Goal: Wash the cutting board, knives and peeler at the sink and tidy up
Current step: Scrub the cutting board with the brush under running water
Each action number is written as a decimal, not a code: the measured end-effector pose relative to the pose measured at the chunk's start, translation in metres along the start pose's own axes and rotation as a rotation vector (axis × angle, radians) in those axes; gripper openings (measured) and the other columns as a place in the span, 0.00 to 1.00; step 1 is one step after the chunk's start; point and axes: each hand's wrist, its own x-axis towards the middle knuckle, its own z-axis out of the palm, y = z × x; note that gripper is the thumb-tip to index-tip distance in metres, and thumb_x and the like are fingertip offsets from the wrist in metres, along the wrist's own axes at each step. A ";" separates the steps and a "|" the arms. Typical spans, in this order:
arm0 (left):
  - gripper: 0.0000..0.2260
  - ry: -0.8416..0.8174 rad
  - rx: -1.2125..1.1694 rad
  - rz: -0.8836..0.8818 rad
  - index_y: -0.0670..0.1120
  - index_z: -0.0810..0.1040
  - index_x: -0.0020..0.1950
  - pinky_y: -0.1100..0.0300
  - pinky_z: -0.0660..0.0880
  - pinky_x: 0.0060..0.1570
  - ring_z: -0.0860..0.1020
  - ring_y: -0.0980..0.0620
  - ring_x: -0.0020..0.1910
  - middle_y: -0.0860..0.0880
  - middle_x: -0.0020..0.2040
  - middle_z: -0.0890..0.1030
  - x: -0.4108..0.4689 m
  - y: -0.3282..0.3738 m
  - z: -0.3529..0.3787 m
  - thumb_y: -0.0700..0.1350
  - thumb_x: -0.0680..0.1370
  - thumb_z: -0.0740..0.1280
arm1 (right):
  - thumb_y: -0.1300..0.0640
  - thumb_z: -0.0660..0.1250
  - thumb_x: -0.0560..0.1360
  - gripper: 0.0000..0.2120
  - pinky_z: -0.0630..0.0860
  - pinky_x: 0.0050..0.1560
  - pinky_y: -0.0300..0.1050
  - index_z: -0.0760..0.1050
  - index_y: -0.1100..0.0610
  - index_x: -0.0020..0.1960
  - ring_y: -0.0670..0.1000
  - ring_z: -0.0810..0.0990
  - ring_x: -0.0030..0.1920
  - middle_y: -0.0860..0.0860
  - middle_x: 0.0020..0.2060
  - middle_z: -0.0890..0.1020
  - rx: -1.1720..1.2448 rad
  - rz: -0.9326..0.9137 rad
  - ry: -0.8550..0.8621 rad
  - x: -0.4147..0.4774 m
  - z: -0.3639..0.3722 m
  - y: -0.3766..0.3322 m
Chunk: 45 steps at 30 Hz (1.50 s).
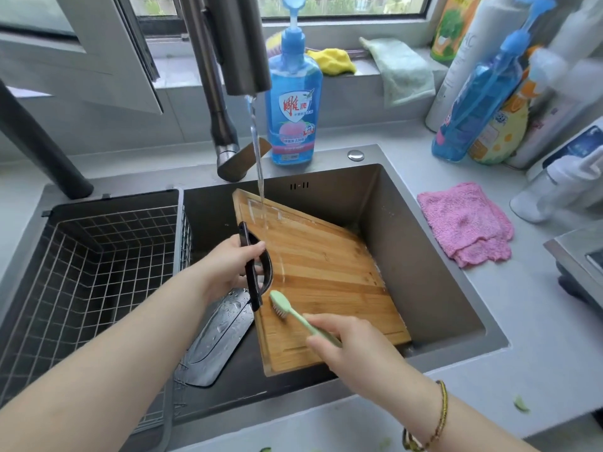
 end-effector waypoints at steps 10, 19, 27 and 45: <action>0.05 -0.004 0.017 0.003 0.46 0.70 0.45 0.57 0.75 0.36 0.75 0.52 0.37 0.48 0.40 0.75 0.003 0.001 -0.001 0.42 0.81 0.58 | 0.48 0.61 0.76 0.15 0.64 0.28 0.30 0.72 0.37 0.62 0.38 0.69 0.28 0.39 0.31 0.72 0.101 0.046 -0.046 -0.020 0.005 -0.005; 0.05 -0.032 -0.005 -0.003 0.46 0.71 0.46 0.57 0.75 0.35 0.76 0.52 0.35 0.48 0.38 0.76 0.009 0.002 -0.007 0.42 0.80 0.58 | 0.48 0.60 0.76 0.16 0.69 0.57 0.33 0.68 0.30 0.60 0.39 0.75 0.57 0.37 0.56 0.78 0.044 0.093 -0.007 -0.048 0.017 0.009; 0.04 -0.032 -0.013 -0.005 0.46 0.72 0.47 0.55 0.75 0.38 0.77 0.47 0.42 0.45 0.45 0.77 0.011 0.000 -0.008 0.43 0.80 0.59 | 0.48 0.58 0.78 0.18 0.69 0.57 0.36 0.67 0.38 0.66 0.43 0.74 0.59 0.40 0.58 0.78 -0.017 0.193 0.101 -0.049 0.024 0.019; 0.05 -0.021 -0.033 -0.002 0.49 0.70 0.47 0.56 0.74 0.37 0.77 0.49 0.42 0.46 0.46 0.77 0.009 -0.008 -0.008 0.45 0.81 0.57 | 0.50 0.56 0.78 0.13 0.73 0.50 0.44 0.72 0.46 0.61 0.51 0.76 0.54 0.47 0.52 0.80 -0.257 0.195 0.015 -0.042 0.006 0.005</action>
